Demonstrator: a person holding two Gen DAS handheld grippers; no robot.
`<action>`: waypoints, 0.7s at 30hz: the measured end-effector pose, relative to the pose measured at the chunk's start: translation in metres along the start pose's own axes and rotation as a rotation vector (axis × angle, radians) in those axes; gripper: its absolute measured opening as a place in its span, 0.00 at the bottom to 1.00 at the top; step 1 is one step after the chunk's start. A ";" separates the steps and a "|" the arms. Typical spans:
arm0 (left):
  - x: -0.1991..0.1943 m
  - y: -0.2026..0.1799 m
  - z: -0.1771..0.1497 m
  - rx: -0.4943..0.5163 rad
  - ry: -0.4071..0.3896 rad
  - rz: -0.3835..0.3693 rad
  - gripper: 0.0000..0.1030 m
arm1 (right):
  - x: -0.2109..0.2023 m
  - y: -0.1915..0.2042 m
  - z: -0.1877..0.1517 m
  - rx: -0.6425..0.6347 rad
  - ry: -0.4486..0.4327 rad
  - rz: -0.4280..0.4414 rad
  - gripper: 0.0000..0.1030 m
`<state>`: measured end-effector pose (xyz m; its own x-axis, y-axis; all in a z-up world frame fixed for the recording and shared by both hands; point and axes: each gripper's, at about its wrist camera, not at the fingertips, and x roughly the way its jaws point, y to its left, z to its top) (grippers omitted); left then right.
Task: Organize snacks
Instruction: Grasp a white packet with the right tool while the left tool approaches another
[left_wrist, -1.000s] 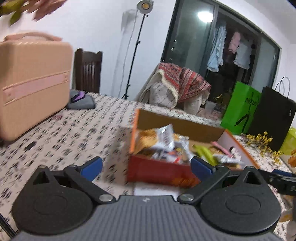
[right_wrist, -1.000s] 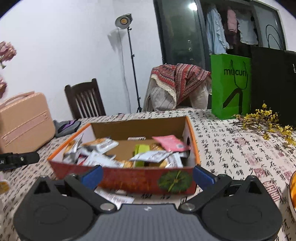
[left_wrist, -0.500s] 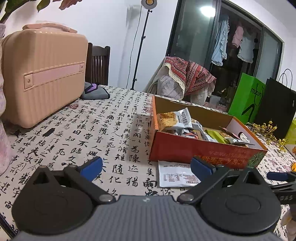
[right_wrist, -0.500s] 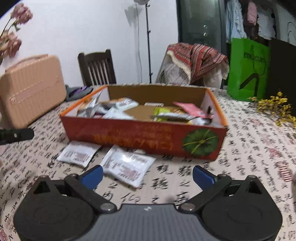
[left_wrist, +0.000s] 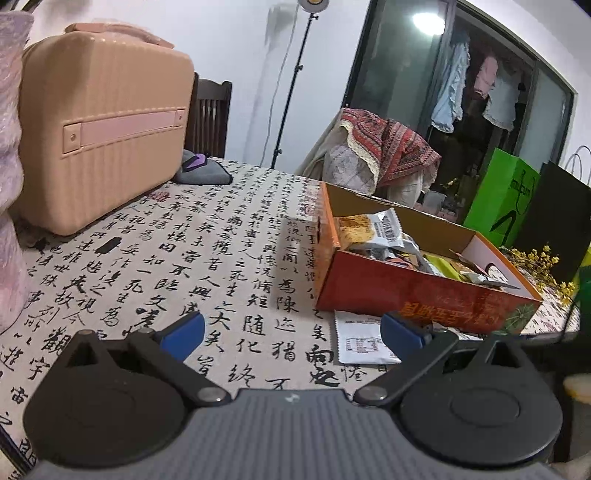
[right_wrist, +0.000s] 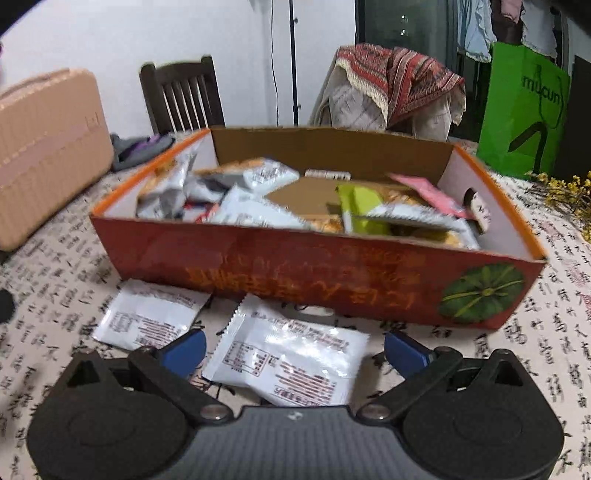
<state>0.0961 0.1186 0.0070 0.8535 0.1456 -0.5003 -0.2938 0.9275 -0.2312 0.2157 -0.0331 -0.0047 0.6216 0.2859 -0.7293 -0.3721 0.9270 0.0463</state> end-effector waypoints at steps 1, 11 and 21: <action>-0.001 0.001 0.000 -0.003 -0.001 0.002 1.00 | 0.007 0.003 -0.002 -0.004 0.022 -0.014 1.00; 0.007 0.003 -0.002 -0.018 0.029 0.003 1.00 | 0.006 0.007 -0.013 -0.009 -0.047 -0.037 1.00; 0.003 0.001 -0.002 -0.020 0.029 0.014 1.00 | -0.005 0.002 -0.009 -0.021 -0.029 0.011 0.76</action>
<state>0.0970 0.1197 0.0039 0.8367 0.1482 -0.5272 -0.3144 0.9182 -0.2409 0.2055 -0.0348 -0.0075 0.6370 0.3036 -0.7085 -0.3933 0.9185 0.0401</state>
